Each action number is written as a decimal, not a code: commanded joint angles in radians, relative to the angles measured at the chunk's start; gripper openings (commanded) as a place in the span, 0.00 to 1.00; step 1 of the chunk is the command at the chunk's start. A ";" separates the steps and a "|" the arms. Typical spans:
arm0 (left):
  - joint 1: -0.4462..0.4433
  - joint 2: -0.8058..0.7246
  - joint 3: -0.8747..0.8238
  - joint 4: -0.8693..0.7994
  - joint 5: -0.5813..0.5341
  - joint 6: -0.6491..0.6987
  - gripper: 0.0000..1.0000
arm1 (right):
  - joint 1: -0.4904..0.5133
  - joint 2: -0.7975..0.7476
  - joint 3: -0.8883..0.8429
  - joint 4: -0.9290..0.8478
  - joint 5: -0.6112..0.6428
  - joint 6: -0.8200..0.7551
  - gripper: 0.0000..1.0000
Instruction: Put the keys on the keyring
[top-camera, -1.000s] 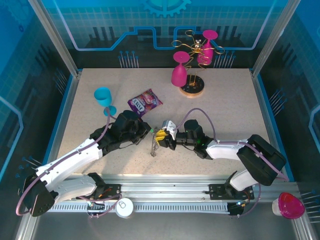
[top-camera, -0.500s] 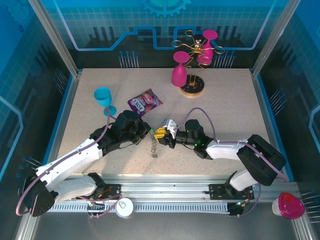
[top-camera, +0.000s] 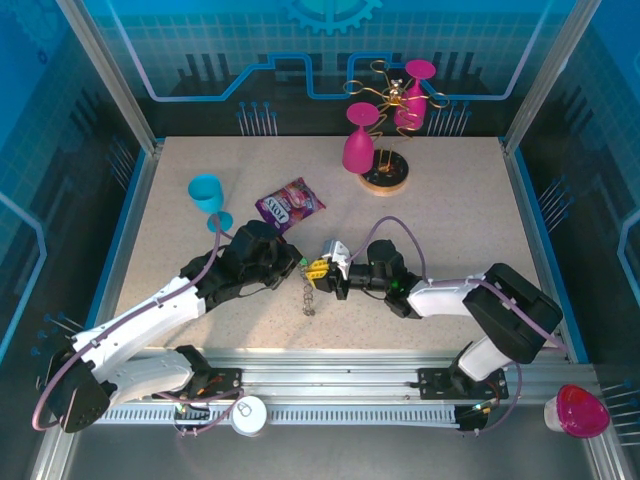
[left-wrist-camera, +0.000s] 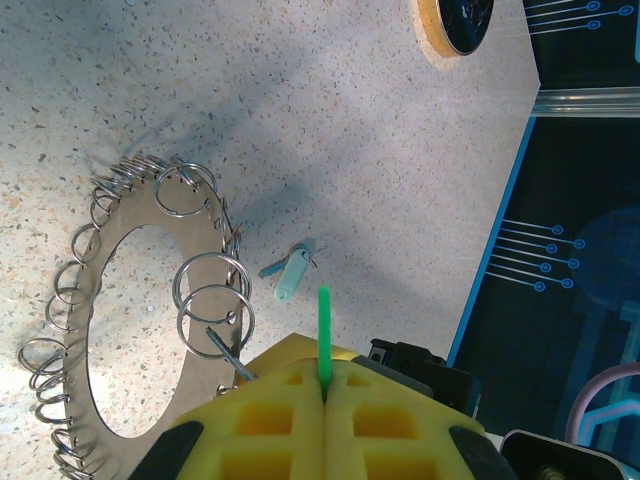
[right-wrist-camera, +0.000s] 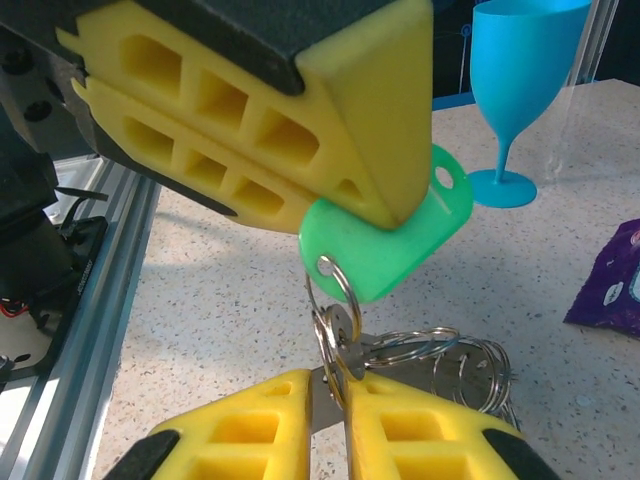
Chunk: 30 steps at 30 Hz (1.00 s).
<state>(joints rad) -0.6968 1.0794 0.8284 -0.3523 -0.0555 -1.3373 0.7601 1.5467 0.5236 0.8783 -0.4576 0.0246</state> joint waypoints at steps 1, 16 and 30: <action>-0.008 0.004 0.005 0.033 0.009 -0.011 0.00 | 0.012 0.015 0.030 0.077 -0.027 0.014 0.17; -0.009 0.010 0.011 0.032 0.007 -0.017 0.00 | 0.011 0.068 0.057 0.139 -0.013 0.032 0.07; -0.010 -0.061 -0.080 0.050 -0.124 -0.043 0.16 | 0.002 -0.006 0.047 -0.035 -0.039 -0.021 0.00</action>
<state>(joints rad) -0.6998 1.0420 0.7773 -0.3286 -0.1261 -1.3640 0.7597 1.5833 0.5518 0.9092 -0.4751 0.0406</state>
